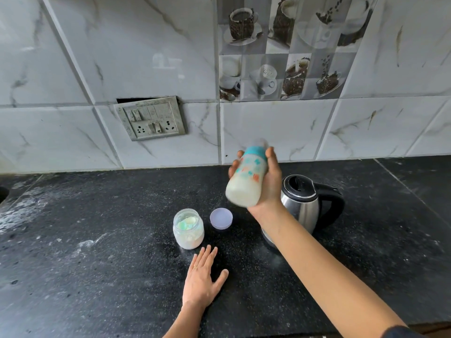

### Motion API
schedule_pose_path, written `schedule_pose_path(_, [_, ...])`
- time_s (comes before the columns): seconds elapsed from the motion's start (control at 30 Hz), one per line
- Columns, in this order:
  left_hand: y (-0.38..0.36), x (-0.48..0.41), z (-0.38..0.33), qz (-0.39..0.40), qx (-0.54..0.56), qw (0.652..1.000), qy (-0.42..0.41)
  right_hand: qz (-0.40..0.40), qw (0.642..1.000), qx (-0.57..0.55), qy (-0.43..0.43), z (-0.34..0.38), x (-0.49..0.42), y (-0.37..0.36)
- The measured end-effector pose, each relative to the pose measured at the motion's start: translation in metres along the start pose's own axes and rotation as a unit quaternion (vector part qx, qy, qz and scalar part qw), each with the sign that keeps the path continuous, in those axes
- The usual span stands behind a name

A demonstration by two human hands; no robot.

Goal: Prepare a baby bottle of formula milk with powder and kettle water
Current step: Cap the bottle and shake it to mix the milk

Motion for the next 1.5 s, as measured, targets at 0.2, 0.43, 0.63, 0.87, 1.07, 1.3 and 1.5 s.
schedule_pose_path(0.2, [-0.001,0.001,0.001,-0.003,0.006,1.0,-0.001,0.028,0.996,0.071,-0.045,-0.005,0.007,-0.006])
schedule_pose_path(0.43, [-0.002,-0.001,0.002,0.003,0.004,1.0,-0.001,0.047,0.996,0.068,-0.027,-0.002,0.008,-0.008])
schedule_pose_path(0.63, [-0.002,0.0,0.001,-0.001,0.007,1.0,-0.001,0.006,1.0,-0.001,0.002,0.003,0.01,-0.002])
schedule_pose_path(0.87, [-0.001,0.0,0.0,-0.001,0.005,1.0,-0.001,-0.025,0.999,-0.04,0.012,0.013,0.002,0.005])
schedule_pose_path(1.07, [-0.001,0.0,0.0,0.0,0.0,1.0,0.001,-0.001,1.0,0.002,-0.003,0.011,0.004,0.003])
schedule_pose_path(1.3, [-0.001,0.0,0.001,0.0,0.001,1.0,0.002,0.028,0.996,0.073,-0.039,0.002,0.011,0.007])
schedule_pose_path(1.5, [-0.002,-0.001,0.001,0.004,-0.004,1.0,0.001,0.027,0.995,0.046,-0.081,-0.001,0.014,0.009])
Point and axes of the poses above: each hand's wrist, its own x-axis away from the middle knuckle, its own y-axis out of the back of the hand, z = x × y, the point moved 4 cm from there along -x, towards the middle knuckle, and after that the axes turned 14 degrees about z, right-handed, at the moved point
